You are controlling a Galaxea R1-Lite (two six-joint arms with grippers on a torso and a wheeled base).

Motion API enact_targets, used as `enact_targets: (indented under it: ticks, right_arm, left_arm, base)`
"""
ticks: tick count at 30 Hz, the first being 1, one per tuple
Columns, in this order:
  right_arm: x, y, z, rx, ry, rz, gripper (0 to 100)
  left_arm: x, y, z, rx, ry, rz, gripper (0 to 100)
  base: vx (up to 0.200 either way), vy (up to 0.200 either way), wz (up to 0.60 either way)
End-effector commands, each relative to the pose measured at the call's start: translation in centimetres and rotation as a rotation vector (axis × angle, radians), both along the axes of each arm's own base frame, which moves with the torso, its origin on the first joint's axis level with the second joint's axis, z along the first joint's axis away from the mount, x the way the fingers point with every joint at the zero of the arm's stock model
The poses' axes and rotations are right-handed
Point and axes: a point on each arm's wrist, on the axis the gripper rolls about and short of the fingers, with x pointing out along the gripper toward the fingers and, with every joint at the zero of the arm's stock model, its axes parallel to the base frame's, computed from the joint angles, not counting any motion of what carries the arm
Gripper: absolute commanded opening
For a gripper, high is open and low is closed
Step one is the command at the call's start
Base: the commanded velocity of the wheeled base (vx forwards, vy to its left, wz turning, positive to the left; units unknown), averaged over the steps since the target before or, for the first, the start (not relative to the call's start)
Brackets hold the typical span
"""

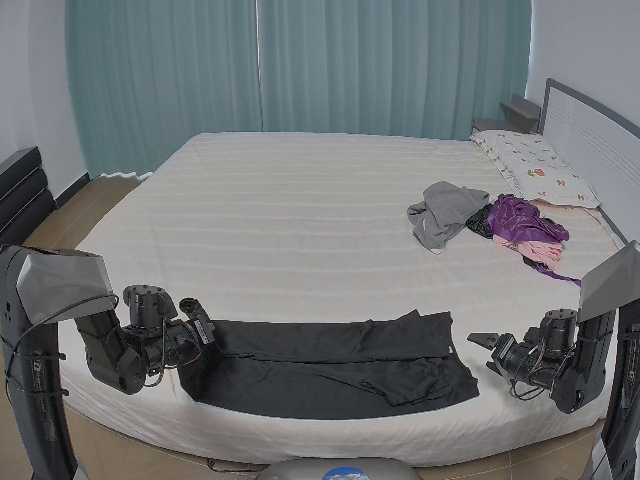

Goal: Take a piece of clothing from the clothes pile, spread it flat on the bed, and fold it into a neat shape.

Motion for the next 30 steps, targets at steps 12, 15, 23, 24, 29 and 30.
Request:
enact_targets:
  ticks: [12,15,23,24,29,30]
  right_arm:
    - [-0.1,0.1,-0.1,0.0,-0.001,0.003,100]
    - [0.0,0.1,-0.4,-0.004,0.004,0.003,100]
    - [-0.3,1.0,-1.0,-0.009,0.03,0.034,100]
    - [-0.3,1.0,-1.0,-0.009,0.03,0.034,100]
    - [-0.3,1.0,-1.0,-0.011,0.031,0.035,100]
    - [-0.3,1.0,-1.0,-0.011,0.031,0.035,100]
  left_arm:
    - [-1.2,-2.4,2.1,0.005,-0.045,-0.047,0]
    - [-1.0,-2.7,2.3,0.011,-0.052,-0.045,0]
    - [-1.0,-3.4,3.3,0.017,-0.056,-0.056,0]
    - [-1.0,-3.5,3.4,0.018,-0.058,-0.06,0]
    - [-1.1,-5.2,3.7,0.025,-0.049,-0.113,0]
    - [-1.1,-5.7,3.6,0.028,-0.034,-0.125,0]
  base:
    - [0.0,-0.2,0.0]
    - [0.0,-0.2,0.0]
    - [0.0,-0.2,0.0]
    - [0.0,-0.2,0.0]
    - [0.0,-0.2,0.0]
    - [0.0,-0.2,0.0]
